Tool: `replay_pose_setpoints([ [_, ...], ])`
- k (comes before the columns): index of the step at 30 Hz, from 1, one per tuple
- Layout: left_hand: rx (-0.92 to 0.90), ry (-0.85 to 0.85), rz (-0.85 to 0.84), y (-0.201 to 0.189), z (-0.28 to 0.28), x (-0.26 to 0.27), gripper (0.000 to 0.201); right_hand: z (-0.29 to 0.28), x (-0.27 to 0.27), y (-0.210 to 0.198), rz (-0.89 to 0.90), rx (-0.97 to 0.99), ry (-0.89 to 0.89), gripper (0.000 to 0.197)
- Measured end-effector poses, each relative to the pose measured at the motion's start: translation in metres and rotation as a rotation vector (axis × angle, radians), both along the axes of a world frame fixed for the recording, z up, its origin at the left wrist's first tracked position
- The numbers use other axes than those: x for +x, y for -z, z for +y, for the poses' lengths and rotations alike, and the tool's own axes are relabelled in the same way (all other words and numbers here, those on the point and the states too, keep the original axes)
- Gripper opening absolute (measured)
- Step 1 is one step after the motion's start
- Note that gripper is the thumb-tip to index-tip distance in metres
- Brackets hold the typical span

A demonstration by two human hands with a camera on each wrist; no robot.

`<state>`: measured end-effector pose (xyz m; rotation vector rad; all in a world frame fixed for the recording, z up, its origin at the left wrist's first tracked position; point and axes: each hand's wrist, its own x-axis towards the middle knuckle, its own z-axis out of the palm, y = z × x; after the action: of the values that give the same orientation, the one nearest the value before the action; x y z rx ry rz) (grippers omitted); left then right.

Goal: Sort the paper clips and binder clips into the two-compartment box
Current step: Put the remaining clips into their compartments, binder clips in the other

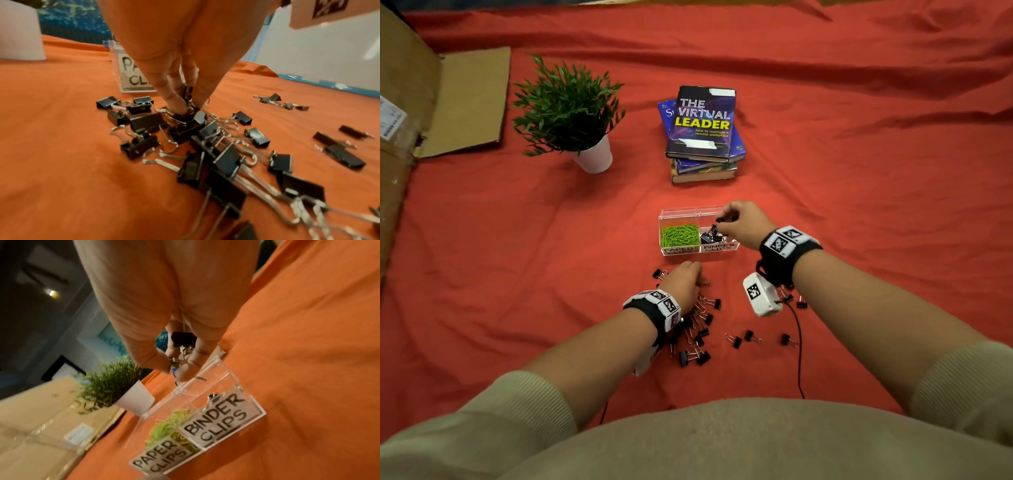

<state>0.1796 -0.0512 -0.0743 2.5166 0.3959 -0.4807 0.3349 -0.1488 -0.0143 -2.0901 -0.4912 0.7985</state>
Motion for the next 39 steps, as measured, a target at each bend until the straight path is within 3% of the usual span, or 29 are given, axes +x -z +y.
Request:
replay_pose_setpoints([
  [6, 0.081, 0.050, 0.065, 0.000, -0.002, -0.002, 0.025, 0.001, -0.002, 0.004, -0.138, -0.141, -0.099, 0.031],
  [11, 0.126, 0.113, 0.051, 0.002, 0.000, -0.005, 0.017, -0.052, 0.007, 0.006, -0.241, -0.204, -0.040, 0.036],
  [15, 0.085, 0.094, 0.032, 0.000, 0.001, -0.004, 0.017, -0.110, -0.011, 0.028, -0.209, -0.638, -0.128, 0.055],
  [17, 0.043, 0.056, -0.010, -0.001, 0.001, -0.003, 0.015, -0.126, -0.028, 0.036, -0.174, -0.755, -0.122, 0.068],
  [20, -0.010, -0.001, -0.059, -0.006, -0.001, -0.001, 0.014, -0.130, -0.047, 0.048, -0.161, -0.720, -0.053, 0.070],
  [28, -0.188, -0.084, -0.131, -0.028, -0.009, 0.015, 0.018, -0.110, -0.064, 0.063, -0.196, -0.548, -0.098, 0.013],
  [32, -0.222, -0.116, -0.226, -0.050, -0.010, 0.039, 0.017, -0.109, -0.061, 0.062, -0.179, -0.446, -0.121, 0.015],
  [34, -0.202, -0.151, -0.261, -0.055, -0.006, 0.055, 0.016, -0.109, -0.058, 0.061, -0.117, -0.406, -0.086, 0.012],
  [39, -0.090, -0.216, -0.253, -0.049, 0.009, 0.087, 0.018, -0.099, -0.047, 0.043, 0.275, -0.190, 0.099, 0.015],
])
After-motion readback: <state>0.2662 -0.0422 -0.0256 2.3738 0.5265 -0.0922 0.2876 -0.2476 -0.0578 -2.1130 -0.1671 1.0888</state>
